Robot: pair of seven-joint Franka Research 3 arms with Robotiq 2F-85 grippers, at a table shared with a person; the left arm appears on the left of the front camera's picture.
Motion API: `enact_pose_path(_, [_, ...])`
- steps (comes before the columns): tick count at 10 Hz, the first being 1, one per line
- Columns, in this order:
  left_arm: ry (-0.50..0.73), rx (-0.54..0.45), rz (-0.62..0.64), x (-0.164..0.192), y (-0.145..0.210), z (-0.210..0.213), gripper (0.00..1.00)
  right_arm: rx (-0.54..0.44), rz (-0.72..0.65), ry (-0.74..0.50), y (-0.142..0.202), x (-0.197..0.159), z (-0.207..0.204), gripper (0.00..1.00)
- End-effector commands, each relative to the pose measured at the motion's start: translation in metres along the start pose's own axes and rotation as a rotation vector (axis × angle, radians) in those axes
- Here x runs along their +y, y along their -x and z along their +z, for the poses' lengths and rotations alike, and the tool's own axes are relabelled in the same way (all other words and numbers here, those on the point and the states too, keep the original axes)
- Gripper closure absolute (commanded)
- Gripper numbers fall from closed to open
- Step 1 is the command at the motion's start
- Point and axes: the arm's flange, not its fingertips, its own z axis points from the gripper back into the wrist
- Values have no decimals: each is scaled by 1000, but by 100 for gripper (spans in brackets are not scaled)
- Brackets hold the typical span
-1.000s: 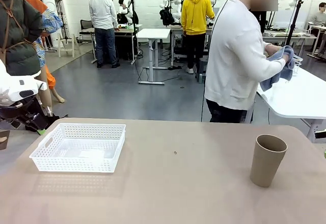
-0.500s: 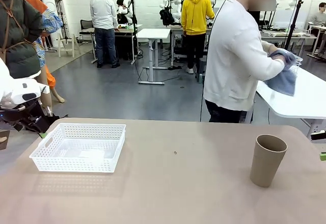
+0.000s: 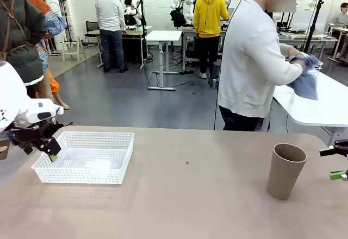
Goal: Clean and organize the cups into the basket.
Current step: Pick up the Organizing basket and move it to the center of the table, then pick up the Reusable plastic cup from the right side of the table and place it inside the Organizing basket.
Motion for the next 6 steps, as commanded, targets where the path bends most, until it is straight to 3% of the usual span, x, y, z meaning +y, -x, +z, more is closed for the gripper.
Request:
enact_pose_path(1, [-33, 73, 31, -7, -13, -14, 0, -4, 23, 4, 13, -3, -19, 0])
enact_pose_path(6, [-15, 135, 53, -5, -15, -33, 0, -16, 35, -62, 26, -1, -41, 0])
